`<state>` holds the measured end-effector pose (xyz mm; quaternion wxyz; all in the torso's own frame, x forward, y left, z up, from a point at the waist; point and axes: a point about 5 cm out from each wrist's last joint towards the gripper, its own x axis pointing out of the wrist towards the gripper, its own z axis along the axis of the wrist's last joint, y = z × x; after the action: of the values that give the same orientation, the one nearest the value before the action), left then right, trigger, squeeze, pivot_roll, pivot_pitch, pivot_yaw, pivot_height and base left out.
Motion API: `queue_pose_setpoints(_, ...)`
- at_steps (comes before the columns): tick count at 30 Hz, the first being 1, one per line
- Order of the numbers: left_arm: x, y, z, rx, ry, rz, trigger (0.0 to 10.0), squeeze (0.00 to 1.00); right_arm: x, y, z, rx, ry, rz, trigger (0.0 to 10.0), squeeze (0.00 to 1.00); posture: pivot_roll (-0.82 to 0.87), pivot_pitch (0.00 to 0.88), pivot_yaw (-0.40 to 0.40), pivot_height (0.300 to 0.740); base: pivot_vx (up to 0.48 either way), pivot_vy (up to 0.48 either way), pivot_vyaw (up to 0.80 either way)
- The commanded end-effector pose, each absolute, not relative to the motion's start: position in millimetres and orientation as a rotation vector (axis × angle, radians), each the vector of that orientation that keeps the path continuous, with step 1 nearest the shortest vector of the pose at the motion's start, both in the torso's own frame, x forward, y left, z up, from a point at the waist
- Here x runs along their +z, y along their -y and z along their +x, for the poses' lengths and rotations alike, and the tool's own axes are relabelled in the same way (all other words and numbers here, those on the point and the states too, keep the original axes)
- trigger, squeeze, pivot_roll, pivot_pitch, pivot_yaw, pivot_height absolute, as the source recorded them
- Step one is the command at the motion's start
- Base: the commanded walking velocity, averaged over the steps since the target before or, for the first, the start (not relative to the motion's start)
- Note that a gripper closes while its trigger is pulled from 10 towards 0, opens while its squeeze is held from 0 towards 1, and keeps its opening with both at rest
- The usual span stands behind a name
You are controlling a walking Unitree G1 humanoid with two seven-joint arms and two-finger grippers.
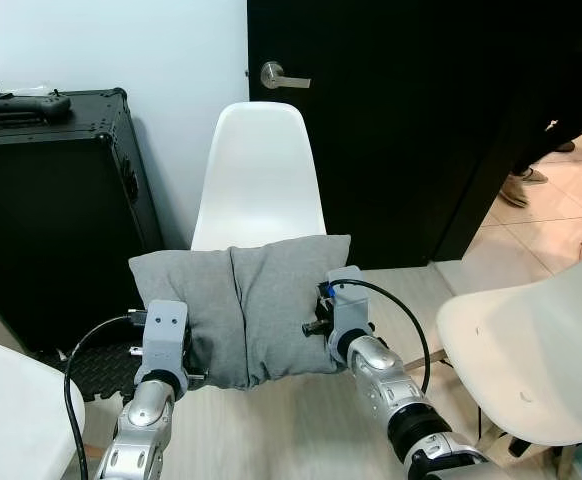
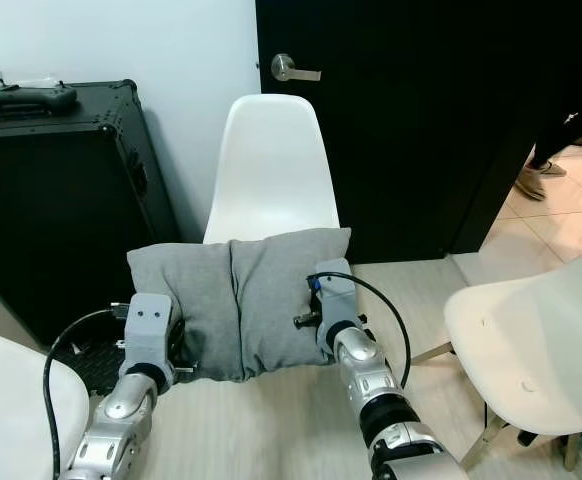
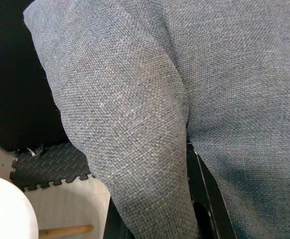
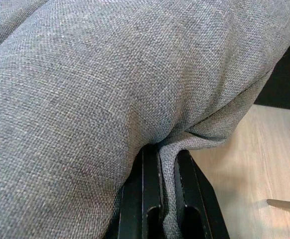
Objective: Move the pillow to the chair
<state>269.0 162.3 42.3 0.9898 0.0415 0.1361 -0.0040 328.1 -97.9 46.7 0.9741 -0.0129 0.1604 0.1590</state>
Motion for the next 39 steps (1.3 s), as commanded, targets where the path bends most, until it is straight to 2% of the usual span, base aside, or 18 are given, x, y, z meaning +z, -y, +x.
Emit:
queue_pose_setpoints(1, 56.8, -153.4, 273.9, -0.052, -0.202, 0.066, 10.0, 0.0, 47.9, 86.7, 327.9, 0.352, -0.324, -0.015, 10.0, 0.0, 0.14, 0.0, -0.04, 0.732, 0.0, 0.0, 0.0)
queue_pose_setpoints(15, 58.1, -151.8, 273.6, -0.069, -0.198, 0.065, 10.0, 0.0, 49.4, 89.2, 330.1, 0.347, -0.324, -0.021, 10.0, 0.0, 0.13, 0.0, -0.045, 0.732, 0.042, 0.0, 0.0)
queue_pose_setpoints(39, 60.9, -152.0, 273.5, -0.097, -0.184, 0.078, 10.0, 0.0, 52.0, 87.8, 331.2, 0.347, -0.303, -0.006, 10.0, 0.0, 0.14, 0.0, -0.04, 0.732, 0.456, 0.0, 0.0)
